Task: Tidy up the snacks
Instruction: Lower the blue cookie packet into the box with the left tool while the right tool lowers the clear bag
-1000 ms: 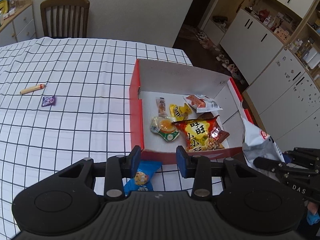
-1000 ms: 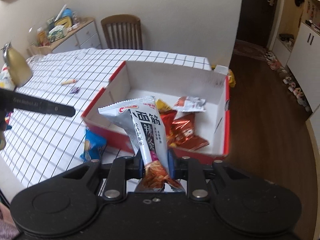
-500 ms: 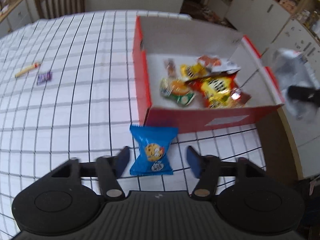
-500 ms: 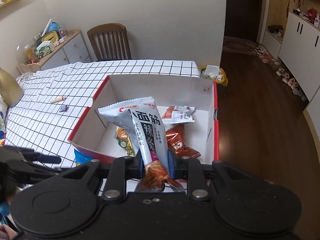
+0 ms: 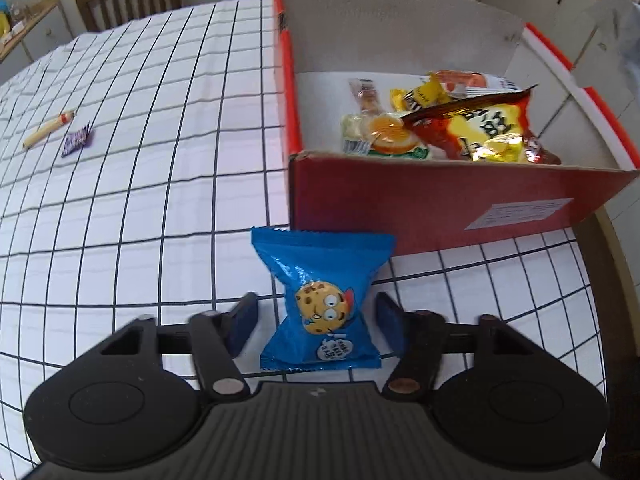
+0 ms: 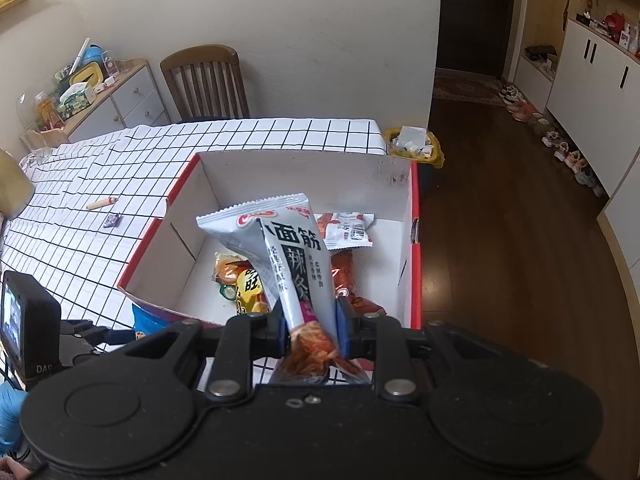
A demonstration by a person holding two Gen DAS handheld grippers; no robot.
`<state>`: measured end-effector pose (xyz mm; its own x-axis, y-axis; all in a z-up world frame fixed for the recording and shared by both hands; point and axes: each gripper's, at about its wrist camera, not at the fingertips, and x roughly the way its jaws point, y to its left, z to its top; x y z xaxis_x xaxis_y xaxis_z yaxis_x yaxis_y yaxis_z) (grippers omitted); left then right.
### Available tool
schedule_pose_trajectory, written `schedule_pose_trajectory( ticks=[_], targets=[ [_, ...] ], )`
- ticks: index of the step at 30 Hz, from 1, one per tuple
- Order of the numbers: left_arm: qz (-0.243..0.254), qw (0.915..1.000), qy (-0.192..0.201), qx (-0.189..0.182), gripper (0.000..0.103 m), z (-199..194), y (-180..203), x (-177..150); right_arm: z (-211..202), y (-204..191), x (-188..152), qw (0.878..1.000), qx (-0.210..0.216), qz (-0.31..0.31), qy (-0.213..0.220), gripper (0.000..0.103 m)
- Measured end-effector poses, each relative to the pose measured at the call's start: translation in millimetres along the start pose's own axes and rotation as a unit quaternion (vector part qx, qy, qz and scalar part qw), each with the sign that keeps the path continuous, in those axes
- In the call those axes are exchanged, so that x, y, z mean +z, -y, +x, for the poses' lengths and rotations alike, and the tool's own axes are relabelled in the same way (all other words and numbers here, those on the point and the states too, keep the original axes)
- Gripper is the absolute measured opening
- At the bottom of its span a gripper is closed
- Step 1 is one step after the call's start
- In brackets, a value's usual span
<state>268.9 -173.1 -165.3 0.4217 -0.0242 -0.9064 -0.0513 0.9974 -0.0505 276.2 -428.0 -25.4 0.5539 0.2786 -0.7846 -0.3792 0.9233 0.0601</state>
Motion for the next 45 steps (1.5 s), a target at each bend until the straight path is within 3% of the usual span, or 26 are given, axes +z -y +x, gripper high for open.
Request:
schedule_pose_trajectory(
  ticks=[2, 7, 18, 28, 36, 45],
  targets=[
    [-0.009, 0.9998, -0.005, -0.014, 0.042, 3, -4, 1, 0, 0, 0, 1.000, 0.000, 0.000, 0.000, 0.022],
    [-0.007, 0.9998, -0.003, -0.018, 0.033, 1, -7, 2, 2, 2, 1, 1.000, -0.001, 0.003, -0.001, 0.022],
    [-0.011, 0.9996, 0.004, -0.027, 0.031, -31, -16, -1, 5, 3, 1, 1.000, 0.002, 0.008, 0.000, 0.022],
    [0.008, 0.9975, 0.034, -0.062, 0.031, -95, -16, 7, 5, 4, 4, 1.000, 0.002, 0.014, 0.006, 0.022],
    [0.015, 0.9940, 0.078, -0.075, 0.031, -121, -8, 48, 9, 6, 11, 1.000, 0.001, 0.023, 0.010, 0.022],
    [0.020, 0.9948, 0.080, -0.060, 0.032, -86, 10, 108, 28, 15, 22, 0.998, -0.021, 0.054, 0.012, 0.022]
  ],
)
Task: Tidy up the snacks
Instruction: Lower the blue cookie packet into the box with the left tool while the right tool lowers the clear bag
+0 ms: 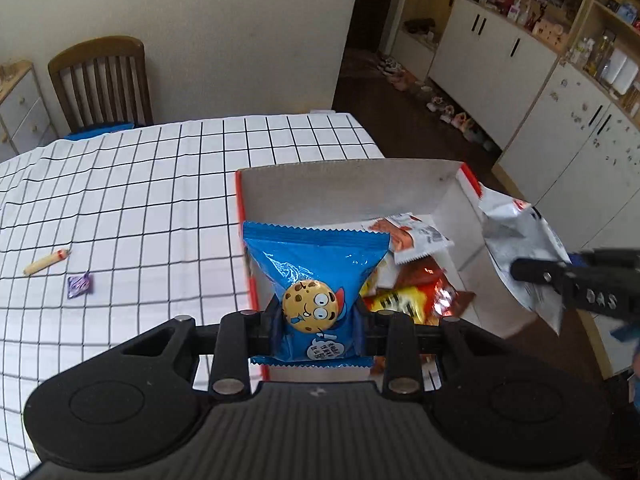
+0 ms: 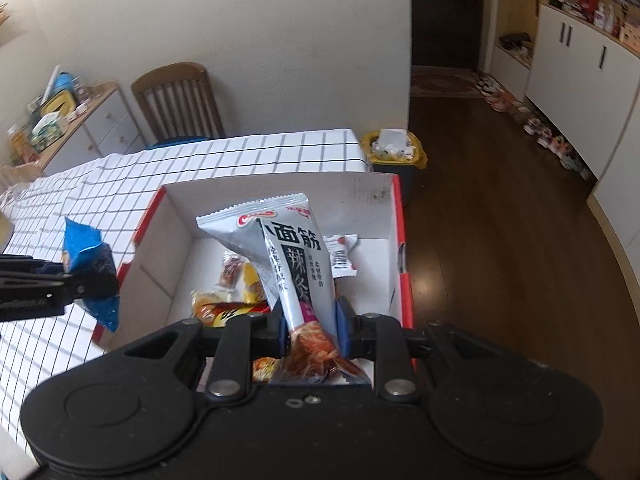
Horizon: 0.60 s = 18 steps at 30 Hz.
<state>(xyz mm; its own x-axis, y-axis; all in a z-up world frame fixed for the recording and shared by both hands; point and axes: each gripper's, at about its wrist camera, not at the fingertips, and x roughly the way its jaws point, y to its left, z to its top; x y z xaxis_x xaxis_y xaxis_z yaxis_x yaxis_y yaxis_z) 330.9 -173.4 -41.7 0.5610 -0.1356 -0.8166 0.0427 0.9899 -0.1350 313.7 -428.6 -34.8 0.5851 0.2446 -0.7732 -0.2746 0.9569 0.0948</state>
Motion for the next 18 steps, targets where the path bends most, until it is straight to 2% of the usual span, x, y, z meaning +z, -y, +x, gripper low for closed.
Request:
schedule_pose_trajectory(
  ticks=[10, 18],
  targets=[
    [0.021, 0.9983, -0.041, 0.034, 0.032, 71, 15, 31, 36, 1, 6, 0.999, -0.025, 0.021, -0.015, 0.022],
    [0.039, 0.9954, -0.074, 0.047, 0.032, 108, 22, 34, 58, 4, 2, 0.998, -0.034, 0.025, -0.042, 0.022]
  ],
)
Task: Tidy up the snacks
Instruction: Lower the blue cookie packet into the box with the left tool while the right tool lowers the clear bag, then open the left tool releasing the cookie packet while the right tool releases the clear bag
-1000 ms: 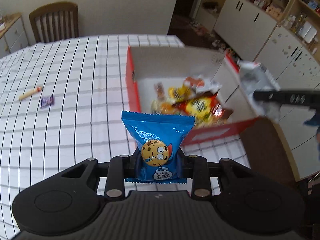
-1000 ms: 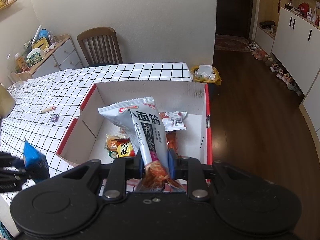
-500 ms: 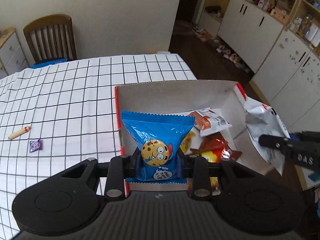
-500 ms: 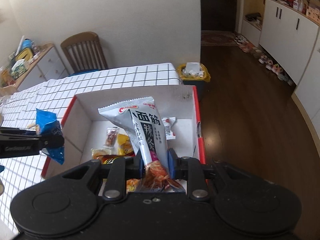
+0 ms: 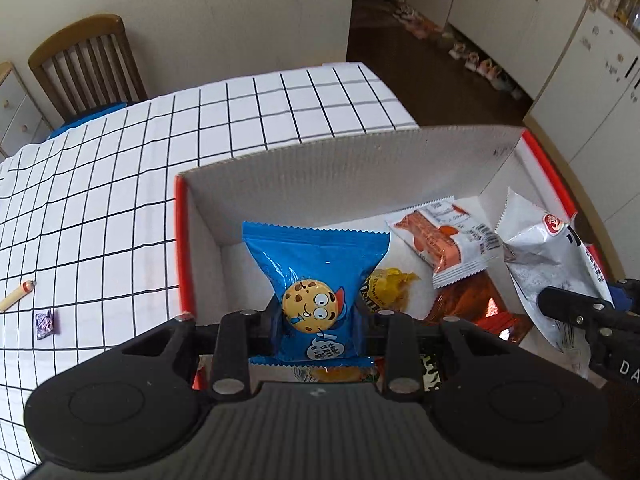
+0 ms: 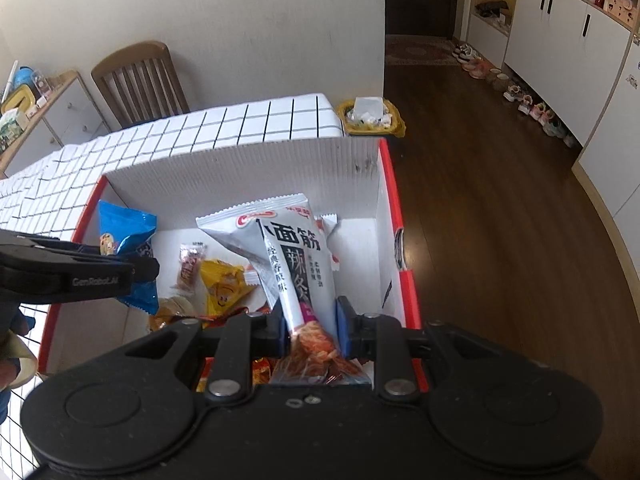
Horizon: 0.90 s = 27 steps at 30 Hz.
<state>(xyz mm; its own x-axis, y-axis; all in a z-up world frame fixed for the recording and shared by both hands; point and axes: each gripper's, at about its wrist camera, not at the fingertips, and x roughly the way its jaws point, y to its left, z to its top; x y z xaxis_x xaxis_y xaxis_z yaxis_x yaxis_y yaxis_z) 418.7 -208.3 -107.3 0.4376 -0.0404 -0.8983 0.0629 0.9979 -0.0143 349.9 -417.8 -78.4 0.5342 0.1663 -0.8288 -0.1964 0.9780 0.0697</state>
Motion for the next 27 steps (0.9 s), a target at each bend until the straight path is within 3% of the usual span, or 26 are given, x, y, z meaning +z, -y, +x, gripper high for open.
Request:
schedule_pose_trajectory(
  ticks=[15, 22, 23, 25, 27],
  targets=[
    [0.019, 0.9991, -0.034, 0.015, 0.032, 23, 10, -2, 7, -3, -5, 1.000, 0.007, -0.005, -0.015, 0.029],
    [0.014, 0.9992, -0.032, 0.022, 0.032, 15, 6, -3, -4, -6, -6, 1.000, 0.008, -0.012, -0.006, 0.040],
    [0.013, 0.9993, -0.029, 0.021, 0.034, 13, 5, -3, -6, -5, -7, 1.000, 0.009, -0.013, -0.003, 0.042],
    [0.008, 0.9997, -0.018, 0.015, 0.058, 5, 3, -4, -10, -4, -7, 1.000, 0.010, -0.015, 0.002, 0.044],
    [0.003, 0.9999, 0.002, 0.010, 0.066, -6, 1, -5, -16, -4, -8, 1.000, 0.012, -0.016, 0.006, 0.045]
  ],
)
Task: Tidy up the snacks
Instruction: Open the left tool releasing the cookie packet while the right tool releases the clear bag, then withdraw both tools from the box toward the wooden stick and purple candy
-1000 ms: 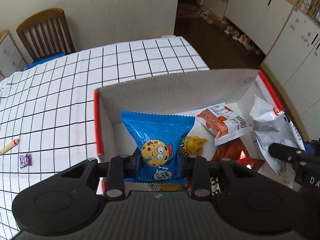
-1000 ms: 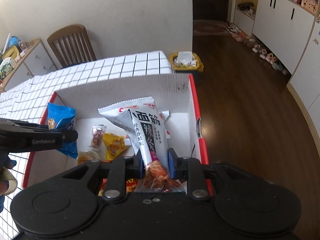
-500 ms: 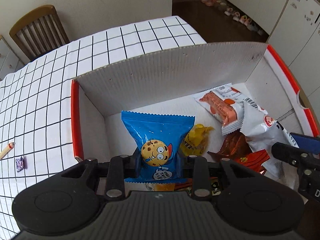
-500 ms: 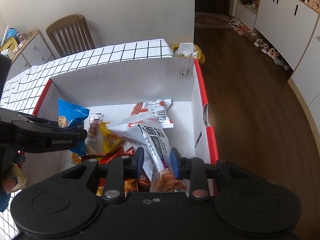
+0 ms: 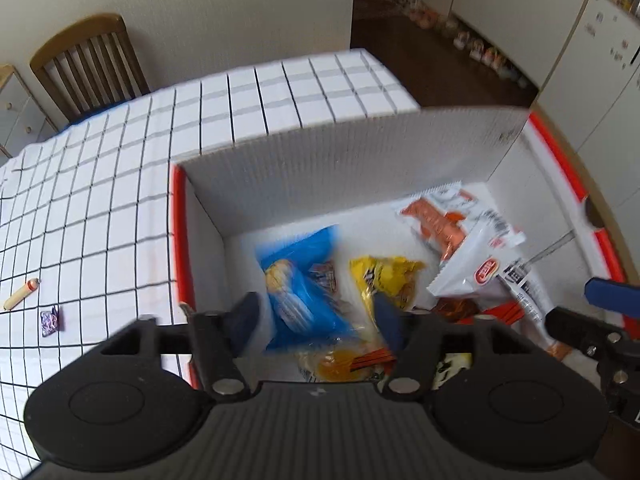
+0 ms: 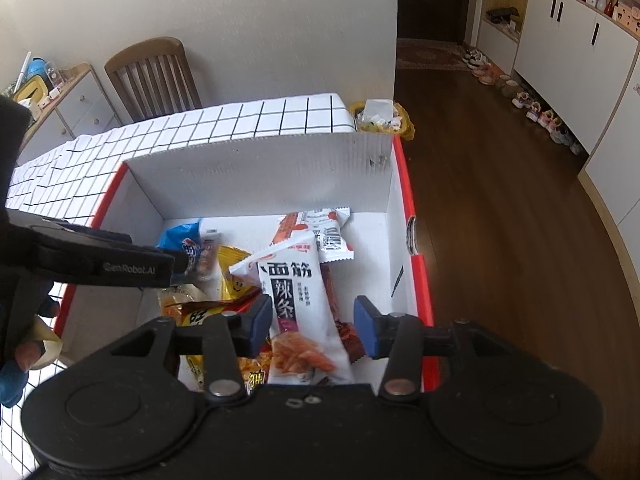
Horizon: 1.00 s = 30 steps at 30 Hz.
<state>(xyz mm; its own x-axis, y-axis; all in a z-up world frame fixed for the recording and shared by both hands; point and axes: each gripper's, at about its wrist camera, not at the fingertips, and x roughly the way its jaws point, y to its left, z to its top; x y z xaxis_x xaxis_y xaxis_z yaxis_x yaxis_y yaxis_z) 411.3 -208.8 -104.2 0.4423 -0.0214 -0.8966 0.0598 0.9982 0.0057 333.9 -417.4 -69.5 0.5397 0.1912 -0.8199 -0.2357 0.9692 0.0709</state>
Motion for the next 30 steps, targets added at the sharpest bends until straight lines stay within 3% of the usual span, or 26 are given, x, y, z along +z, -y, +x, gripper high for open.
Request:
schedule_pose_trajectory(
  ticks=[16, 20, 30],
  targets=[
    [-0.015, 0.9973, 0.065, -0.031, 0.066, -82, -17, -29, -58, -15, -6, 0.998, 0.028, -0.025, 0.049, 0.069],
    [-0.021, 0.9957, 0.082, -0.038, 0.066, -105, -25, -38, -71, -28, -7, 0.996, 0.039, -0.046, 0.064, 0.079],
    [-0.040, 0.9914, 0.121, -0.032, 0.066, -154, -61, -67, -98, -73, -10, 0.990, 0.080, -0.081, 0.087, 0.087]
  ],
)
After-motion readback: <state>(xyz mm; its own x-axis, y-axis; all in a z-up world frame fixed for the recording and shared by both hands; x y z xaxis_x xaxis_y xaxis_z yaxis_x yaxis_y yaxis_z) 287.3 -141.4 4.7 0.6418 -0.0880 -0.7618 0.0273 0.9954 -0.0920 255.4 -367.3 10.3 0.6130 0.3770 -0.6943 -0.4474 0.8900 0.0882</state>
